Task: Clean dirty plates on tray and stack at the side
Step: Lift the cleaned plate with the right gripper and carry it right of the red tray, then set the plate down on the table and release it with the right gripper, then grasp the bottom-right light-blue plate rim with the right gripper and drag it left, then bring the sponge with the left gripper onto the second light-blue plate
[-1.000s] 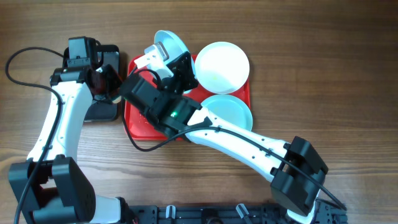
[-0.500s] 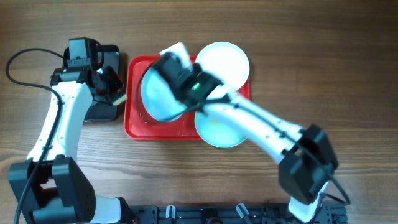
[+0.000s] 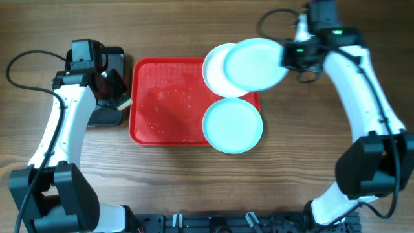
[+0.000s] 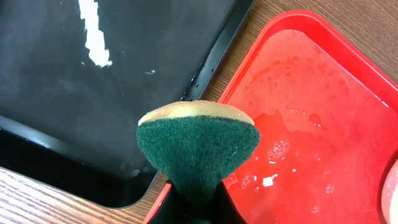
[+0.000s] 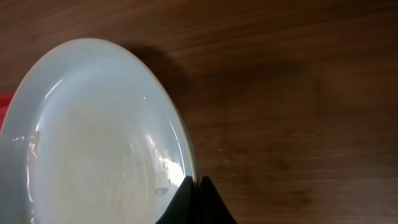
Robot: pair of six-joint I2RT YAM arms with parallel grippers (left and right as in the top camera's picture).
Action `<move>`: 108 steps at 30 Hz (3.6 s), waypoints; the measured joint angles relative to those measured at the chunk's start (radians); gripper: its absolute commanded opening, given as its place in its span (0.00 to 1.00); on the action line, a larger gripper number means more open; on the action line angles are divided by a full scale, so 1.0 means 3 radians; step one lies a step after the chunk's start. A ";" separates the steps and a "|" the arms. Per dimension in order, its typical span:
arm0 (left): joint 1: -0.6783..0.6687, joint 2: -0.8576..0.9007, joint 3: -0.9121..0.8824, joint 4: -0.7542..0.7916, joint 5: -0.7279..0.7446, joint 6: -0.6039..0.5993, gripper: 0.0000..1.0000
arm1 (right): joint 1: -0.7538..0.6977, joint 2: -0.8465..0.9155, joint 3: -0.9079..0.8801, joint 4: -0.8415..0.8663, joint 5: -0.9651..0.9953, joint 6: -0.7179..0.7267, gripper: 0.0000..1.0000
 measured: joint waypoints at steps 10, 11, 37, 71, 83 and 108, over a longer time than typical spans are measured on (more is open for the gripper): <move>0.0000 0.0000 0.0000 0.0001 0.0000 0.0000 0.04 | -0.0828 -0.0006 -0.0666 0.0165 -0.0066 -0.0075 0.04; 0.0000 0.0000 0.0000 0.0001 0.0000 0.0000 0.04 | -0.0867 -0.0006 -0.0776 0.0230 -0.0065 -0.0081 0.04; -0.0038 0.0000 0.0000 0.0081 0.0039 0.0052 0.04 | -0.0387 -0.0364 -0.0959 0.0137 -0.0549 -0.0354 0.40; -0.0181 0.0000 0.0000 0.0192 0.0075 0.0187 0.04 | 0.0764 -0.0383 -0.2023 0.0811 -0.0238 0.0160 0.08; -0.0181 0.0000 0.0000 0.0192 0.0075 0.0187 0.04 | 0.0769 -0.0383 -0.2027 0.0810 -0.0263 0.0186 0.05; -0.0181 0.0000 0.0000 0.0207 0.0075 0.0189 0.04 | 0.1953 0.0189 -0.1476 0.1933 0.0010 0.1284 0.23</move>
